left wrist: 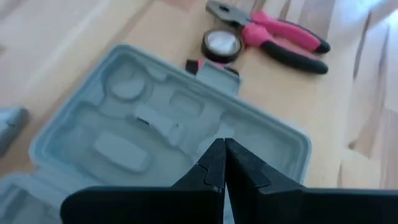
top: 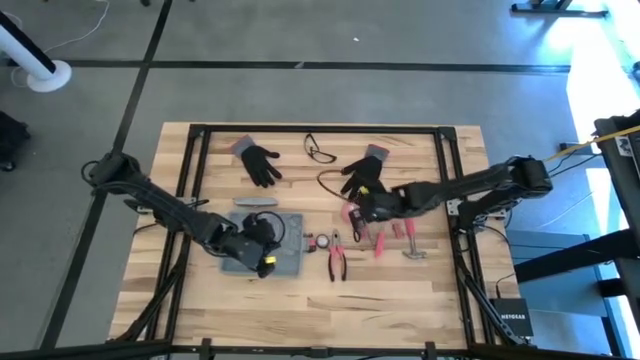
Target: Prefit tool cases
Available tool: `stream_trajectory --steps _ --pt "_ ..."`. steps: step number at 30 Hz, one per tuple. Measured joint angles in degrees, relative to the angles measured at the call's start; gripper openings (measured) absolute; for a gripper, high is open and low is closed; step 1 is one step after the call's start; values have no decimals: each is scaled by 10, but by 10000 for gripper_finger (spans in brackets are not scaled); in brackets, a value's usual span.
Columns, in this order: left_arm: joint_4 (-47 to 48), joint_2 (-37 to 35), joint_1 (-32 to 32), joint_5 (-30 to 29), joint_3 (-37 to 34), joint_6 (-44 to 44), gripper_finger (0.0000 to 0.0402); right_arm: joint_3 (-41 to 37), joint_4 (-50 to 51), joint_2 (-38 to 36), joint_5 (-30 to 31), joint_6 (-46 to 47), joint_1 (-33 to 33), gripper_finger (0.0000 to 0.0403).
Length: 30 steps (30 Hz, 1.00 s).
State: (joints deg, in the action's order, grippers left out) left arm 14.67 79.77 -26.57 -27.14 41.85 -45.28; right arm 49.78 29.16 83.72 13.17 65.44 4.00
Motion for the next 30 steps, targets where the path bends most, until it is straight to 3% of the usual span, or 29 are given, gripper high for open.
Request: stream_trajectory --steps 7,24,30 --pt "-4 -2 -30 0 -12 -54 0 -1 -38 78 -43 -17 -65 0" --pt "-3 -2 -40 -3 -12 -53 0 0 -72 104 -40 -19 -71 0" --pt "-2 -2 -41 -3 -12 -52 0 1 -132 133 -48 3 -65 0"
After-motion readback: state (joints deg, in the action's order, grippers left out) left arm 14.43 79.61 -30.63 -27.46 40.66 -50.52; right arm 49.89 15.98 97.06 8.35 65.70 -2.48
